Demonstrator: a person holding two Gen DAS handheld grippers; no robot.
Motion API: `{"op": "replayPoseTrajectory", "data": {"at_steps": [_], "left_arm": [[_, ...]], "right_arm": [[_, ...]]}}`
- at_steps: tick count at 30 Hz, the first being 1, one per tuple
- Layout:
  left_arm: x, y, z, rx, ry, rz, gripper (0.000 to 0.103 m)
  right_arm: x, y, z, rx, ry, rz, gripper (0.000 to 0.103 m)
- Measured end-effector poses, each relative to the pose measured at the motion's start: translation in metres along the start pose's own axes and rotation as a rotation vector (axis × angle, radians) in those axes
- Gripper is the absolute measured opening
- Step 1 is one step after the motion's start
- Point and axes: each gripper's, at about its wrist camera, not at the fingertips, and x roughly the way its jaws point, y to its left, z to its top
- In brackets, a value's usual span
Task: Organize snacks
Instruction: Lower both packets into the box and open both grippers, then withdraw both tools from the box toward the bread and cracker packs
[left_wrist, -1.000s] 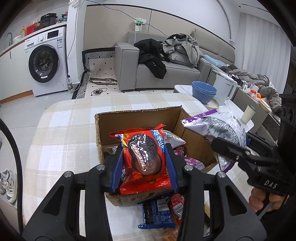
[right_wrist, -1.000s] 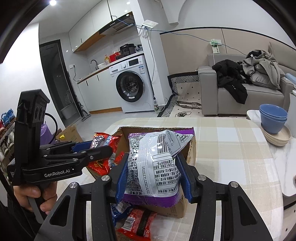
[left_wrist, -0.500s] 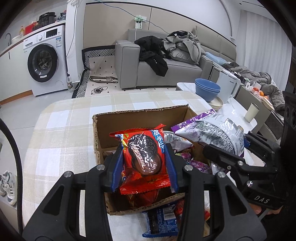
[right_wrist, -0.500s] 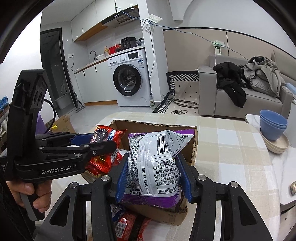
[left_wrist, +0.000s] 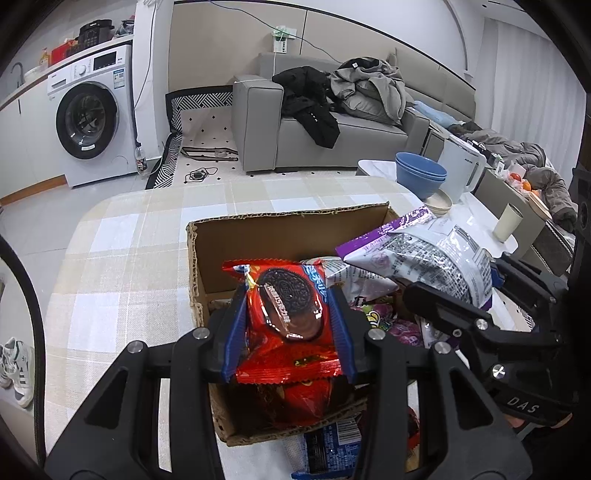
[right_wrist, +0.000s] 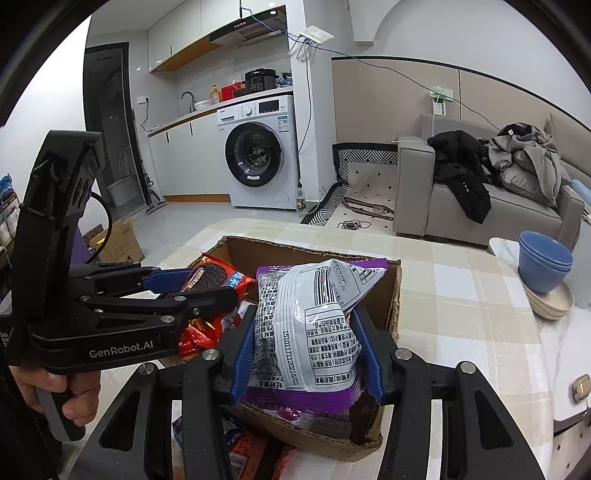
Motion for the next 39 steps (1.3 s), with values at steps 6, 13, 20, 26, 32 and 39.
{"op": "replayPoseTrajectory", "data": {"at_steps": [6,13,20,26,32,39], "left_arm": [[0.003,0.002,0.0,-0.002,0.006,0.003,0.039],[0.004,0.004,-0.002,-0.004,0.008,0.008,0.044],[-0.013,-0.004,-0.011,-0.018,-0.005,-0.018,0.084],[-0.04,-0.008,-0.022,-0.018,-0.034,-0.006,0.102],[-0.059,-0.008,-0.039,-0.032,-0.026,0.006,0.102],[-0.079,-0.007,-0.064,-0.042,-0.013,0.022,0.102]], "right_arm": [[0.004,0.003,0.0,-0.013,0.003,0.008,0.051],[-0.008,0.0,-0.002,-0.012,-0.022,-0.003,0.065],[-0.03,-0.018,-0.011,0.057,-0.032,-0.006,0.093],[-0.048,-0.028,-0.018,0.1,-0.03,0.009,0.102],[-0.061,-0.028,-0.029,0.127,-0.001,-0.004,0.102],[-0.075,-0.028,-0.049,0.141,0.035,-0.019,0.102]]}}
